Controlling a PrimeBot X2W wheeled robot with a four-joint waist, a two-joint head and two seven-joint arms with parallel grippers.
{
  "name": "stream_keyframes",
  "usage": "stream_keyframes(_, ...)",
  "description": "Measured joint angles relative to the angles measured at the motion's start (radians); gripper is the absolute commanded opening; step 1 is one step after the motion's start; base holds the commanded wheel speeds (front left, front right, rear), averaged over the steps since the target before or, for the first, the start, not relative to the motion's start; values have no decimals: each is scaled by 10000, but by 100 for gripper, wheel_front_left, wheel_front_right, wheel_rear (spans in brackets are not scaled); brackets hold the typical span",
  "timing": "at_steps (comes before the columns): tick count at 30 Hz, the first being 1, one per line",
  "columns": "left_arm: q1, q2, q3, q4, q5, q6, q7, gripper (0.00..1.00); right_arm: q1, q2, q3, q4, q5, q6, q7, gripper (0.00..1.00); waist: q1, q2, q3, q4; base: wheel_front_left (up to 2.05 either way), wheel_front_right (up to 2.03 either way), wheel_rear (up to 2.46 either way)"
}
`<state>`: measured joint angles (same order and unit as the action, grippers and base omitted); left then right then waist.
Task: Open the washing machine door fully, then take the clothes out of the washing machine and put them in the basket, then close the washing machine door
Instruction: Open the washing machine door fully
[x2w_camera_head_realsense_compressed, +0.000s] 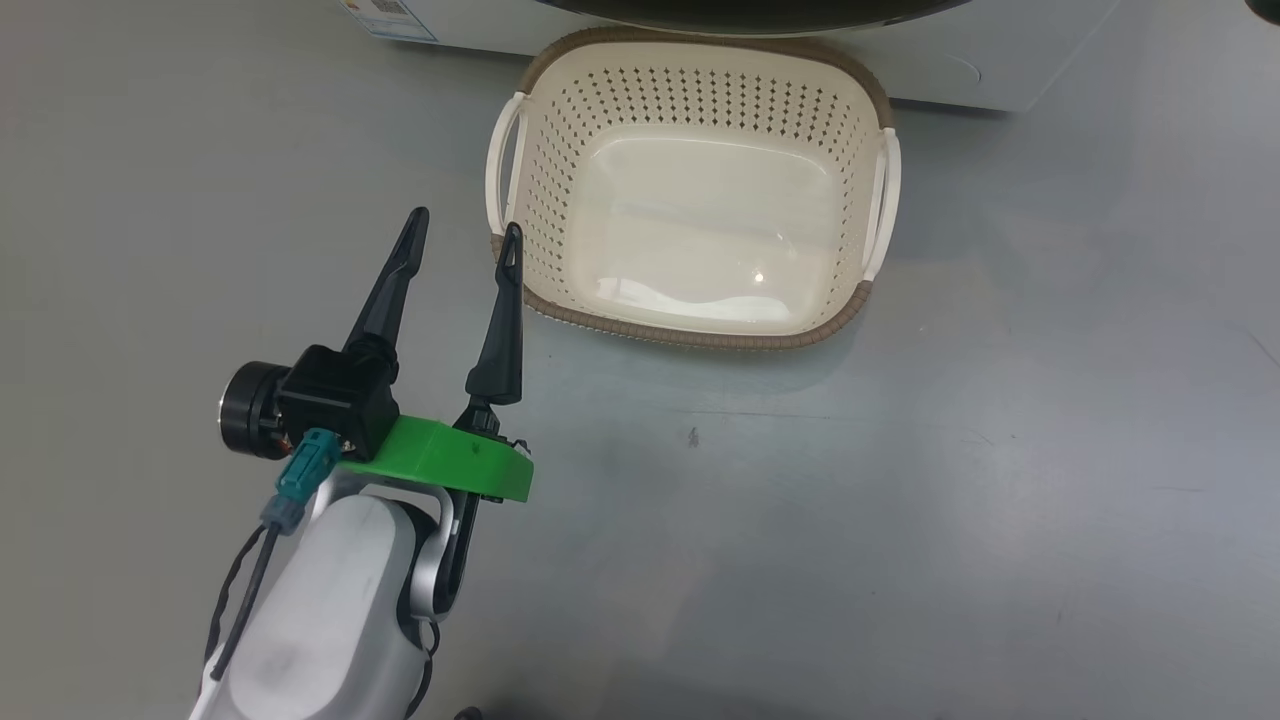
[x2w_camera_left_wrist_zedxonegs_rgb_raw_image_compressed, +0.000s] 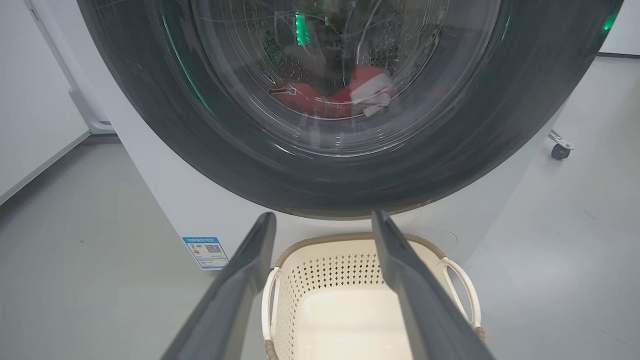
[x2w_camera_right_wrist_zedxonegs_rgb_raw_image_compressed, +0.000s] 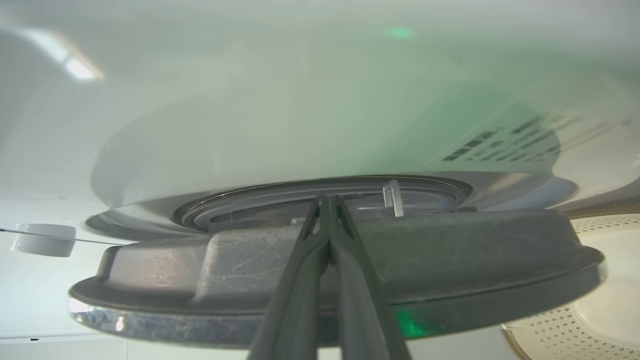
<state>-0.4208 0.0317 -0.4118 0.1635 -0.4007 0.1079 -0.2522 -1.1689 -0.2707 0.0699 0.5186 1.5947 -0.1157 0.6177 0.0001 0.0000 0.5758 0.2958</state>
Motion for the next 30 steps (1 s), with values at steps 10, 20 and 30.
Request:
stream_keyframes(10, -1, -4, -2, -13, -100, 2, 0, 100, -15, -82, 44, 234, 249, 17, 564, 0, 0, 0, -21, -55, 0, 0, 0)
stream_keyframes(20, -1, -10, 222, 0, -92, 12, 0, 100, 53, 46, 35, 499, 725, 265, 1175, 0, 0, 0, -86, -288, 0, 0, 0)
stream_keyframes(30, -2, -21, 336, 98, 56, 12, 0, 100, 401, 242, 192, 548, 953, 617, 1772, 0, 0, 0, -326, -568, 0, 0, 0)
